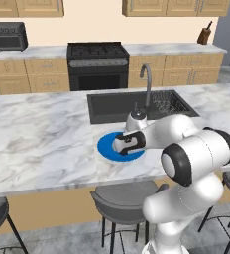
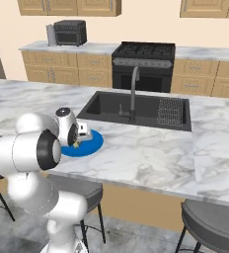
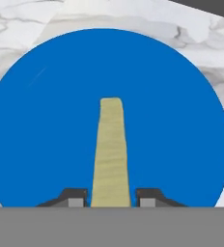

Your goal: Retrieve the butter from the fridge and place it on a plate on the dining table. Then retrieve the butter knife by the fridge and place it near the plate.

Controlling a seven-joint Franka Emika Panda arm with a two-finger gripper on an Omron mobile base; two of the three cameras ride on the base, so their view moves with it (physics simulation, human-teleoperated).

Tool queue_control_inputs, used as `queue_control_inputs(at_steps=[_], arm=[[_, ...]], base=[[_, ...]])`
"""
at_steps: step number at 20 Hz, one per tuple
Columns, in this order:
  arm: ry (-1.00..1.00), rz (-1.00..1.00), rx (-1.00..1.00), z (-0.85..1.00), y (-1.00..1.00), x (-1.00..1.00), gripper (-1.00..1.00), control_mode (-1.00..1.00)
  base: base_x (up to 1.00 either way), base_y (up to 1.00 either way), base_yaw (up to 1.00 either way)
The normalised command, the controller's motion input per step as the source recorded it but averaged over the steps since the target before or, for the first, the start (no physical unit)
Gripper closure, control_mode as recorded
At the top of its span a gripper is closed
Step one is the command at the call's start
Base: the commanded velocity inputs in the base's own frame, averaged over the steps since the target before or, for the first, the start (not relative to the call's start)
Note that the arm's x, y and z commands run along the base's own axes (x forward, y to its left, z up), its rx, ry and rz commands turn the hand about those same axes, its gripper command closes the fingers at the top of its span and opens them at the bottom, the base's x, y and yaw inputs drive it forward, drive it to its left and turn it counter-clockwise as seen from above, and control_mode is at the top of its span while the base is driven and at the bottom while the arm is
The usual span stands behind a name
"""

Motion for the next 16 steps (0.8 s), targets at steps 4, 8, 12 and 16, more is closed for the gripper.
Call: queue_control_inputs(at_steps=[4, 8, 12, 16], arm=[[0.0, 0.0, 0.0, 0.14, 0.0, 0.0, -1.0, -1.0], [0.0, 0.0, 0.0, 0.62, 0.0, -0.02, -1.0, -1.0], [0.0, -0.03, 0.0, 1.0, -0.03, -0.25, -1.0, -1.0], [0.0, -0.08, 0.0, 1.0, -0.25, -0.54, -1.0, -1.0]], base=[[0.0, 0.0, 0.0], [0.0, 0.0, 0.0], [0.0, 0.0, 0.0], [0.0, 0.0, 0.0]])
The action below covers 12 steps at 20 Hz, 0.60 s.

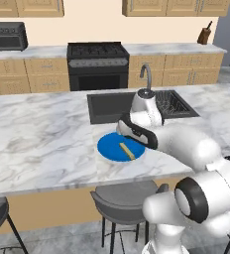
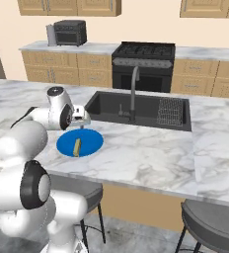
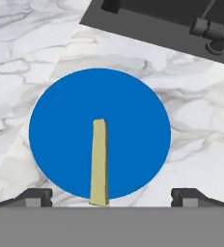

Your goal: Retrieve the butter from the fridge and place it on a plate on the dining table. Then retrieve the butter knife by the fridge and place it near the plate.

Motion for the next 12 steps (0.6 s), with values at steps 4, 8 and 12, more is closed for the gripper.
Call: queue_control_inputs(at_steps=[4, 8, 12], arm=[[0.0, -0.1, 0.0, 0.99, -0.4, -0.75, -1.0, -1.0], [0.0, -0.07, 0.0, 1.0, -0.21, -0.73, -1.0, -1.0], [0.0, -0.02, 0.0, 1.0, -0.01, -0.61, -1.0, -1.0]], base=[[0.0, 0.0, 0.0], [0.0, 0.0, 0.0], [0.0, 0.0, 0.0]])
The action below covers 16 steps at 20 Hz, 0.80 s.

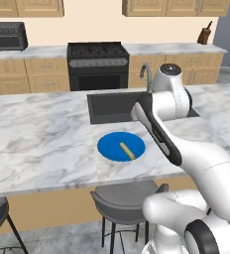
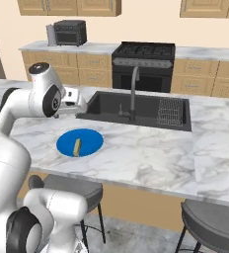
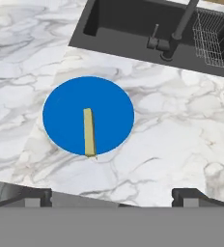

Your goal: Retrieve the butter from the fridge and place it on a plate on the dining table. Then retrieve the butter knife by the fridge and place it near the plate.

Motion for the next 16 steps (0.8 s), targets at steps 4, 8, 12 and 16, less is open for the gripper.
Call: queue_control_inputs(at_steps=[4, 8, 12, 16], arm=[[0.0, 0.0, 0.0, 1.0, -0.03, -0.53, -1.0, -1.0], [0.0, 0.0, 0.0, 0.96, -0.06, -0.54, -1.0, -1.0], [-0.01, 0.0, 0.03, 0.64, -0.22, -0.64, -1.0, -1.0], [-0.02, 0.0, 0.01, 0.14, -0.12, -0.28, -1.0, 1.0]], base=[[0.0, 0.0, 0.0], [0.0, 0.0, 0.0], [0.0, 0.0, 0.0], [-0.18, -0.04, 0.0]])
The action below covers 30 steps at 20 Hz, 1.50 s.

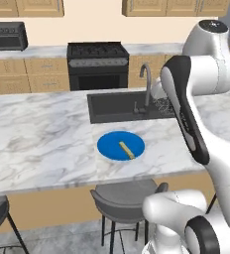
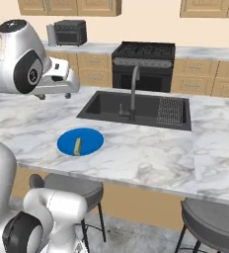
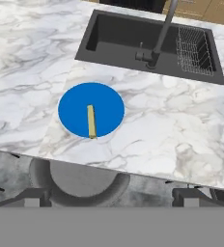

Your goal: Retrieve the butter from the fridge and place it on a plate on the dining table. Then retrieve the butter knife by the fridge and place it near the plate.

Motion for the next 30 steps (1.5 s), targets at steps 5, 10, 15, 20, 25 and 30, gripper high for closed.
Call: queue_control_inputs(at_steps=[5, 10, 15, 20, 25, 30], arm=[[0.0, 0.0, 0.0, 0.0, 0.0, 0.0, -1.0, 1.0], [0.0, 0.0, 0.0, 0.0, 0.0, 0.0, -1.0, 1.0], [0.0, 0.0, 0.0, 0.0, 0.0, 0.0, -1.0, 1.0], [0.0, 0.0, 0.0, 0.0, 0.0, 0.0, -1.0, 1.0], [0.0, 0.0, 0.0, 0.0, 0.0, 0.0, -1.0, 1.0], [0.0, 0.0, 0.0, 0.0, 0.0, 0.0, -1.0, 1.0]], base=[[-0.35, -0.16, -0.02], [-0.71, -0.75, -0.3], [-0.18, -0.81, -0.56], [-0.01, -0.82, -0.63], [0.0, -0.94, -0.62], [0.02, -0.9, -0.65]])
